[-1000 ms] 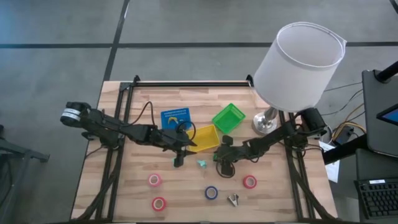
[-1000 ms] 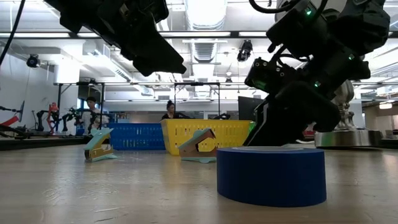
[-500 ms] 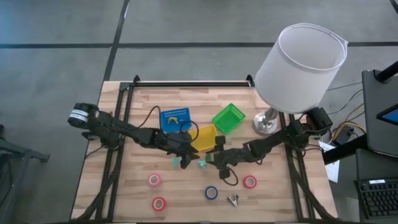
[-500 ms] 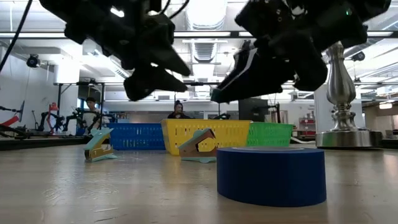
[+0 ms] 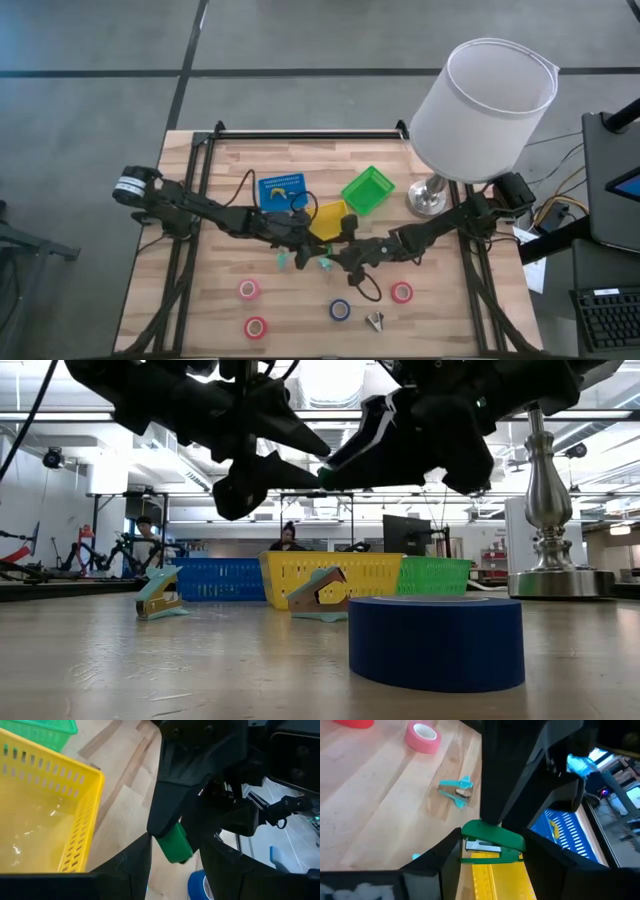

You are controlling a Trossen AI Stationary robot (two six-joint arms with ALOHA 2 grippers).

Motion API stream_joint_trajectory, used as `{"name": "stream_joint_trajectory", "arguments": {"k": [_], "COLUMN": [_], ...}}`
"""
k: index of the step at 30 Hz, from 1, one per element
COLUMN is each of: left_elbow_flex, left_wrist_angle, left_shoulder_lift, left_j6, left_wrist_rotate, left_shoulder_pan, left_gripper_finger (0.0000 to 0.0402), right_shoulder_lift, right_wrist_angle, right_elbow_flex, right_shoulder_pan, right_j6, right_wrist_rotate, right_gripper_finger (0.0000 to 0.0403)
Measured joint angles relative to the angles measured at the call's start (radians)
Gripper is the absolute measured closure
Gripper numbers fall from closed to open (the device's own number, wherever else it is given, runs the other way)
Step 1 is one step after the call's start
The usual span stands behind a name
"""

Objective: Pick and place Stapler, Stapler remover, tape
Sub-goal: Put the green stapler into the blue bin

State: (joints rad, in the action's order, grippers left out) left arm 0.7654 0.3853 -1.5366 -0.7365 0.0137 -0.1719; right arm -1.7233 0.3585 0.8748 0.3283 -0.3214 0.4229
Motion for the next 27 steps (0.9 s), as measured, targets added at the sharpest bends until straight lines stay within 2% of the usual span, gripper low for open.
{"name": "stream_joint_trajectory", "arguments": {"k": [10,14,20,27], "left_elbow_flex": [0.006,0.006,0.004,0.001], "left_wrist_angle": [0.011,0.009,-0.005,-0.064], "left_shoulder_lift": [-0.002,-0.002,-0.002,0.0], "left_j6": [0.054,0.064,0.078,0.11], "left_wrist_rotate": [0.0,-0.001,0.008,0.04], "left_shoulder_pan": [0.0,0.0,0.0,0.017], "left_gripper_finger": [0.0238,0.0269,0.0323,0.0315], "right_shoulder_lift": [0.0,0.0,0.0,0.008], "right_wrist_angle": [0.0,-0.004,0.0,-0.045], "right_elbow_flex": [0.034,0.034,0.035,0.035], "right_shoulder_pan": [-0.001,-0.002,-0.001,0.012], "right_j6": [-0.05,-0.033,0.014,0.026], "right_wrist_rotate": [0.0,0.0,-0.001,0.004], "right_gripper_finger": [0.0224,0.0221,0.0195,0.0168]}}
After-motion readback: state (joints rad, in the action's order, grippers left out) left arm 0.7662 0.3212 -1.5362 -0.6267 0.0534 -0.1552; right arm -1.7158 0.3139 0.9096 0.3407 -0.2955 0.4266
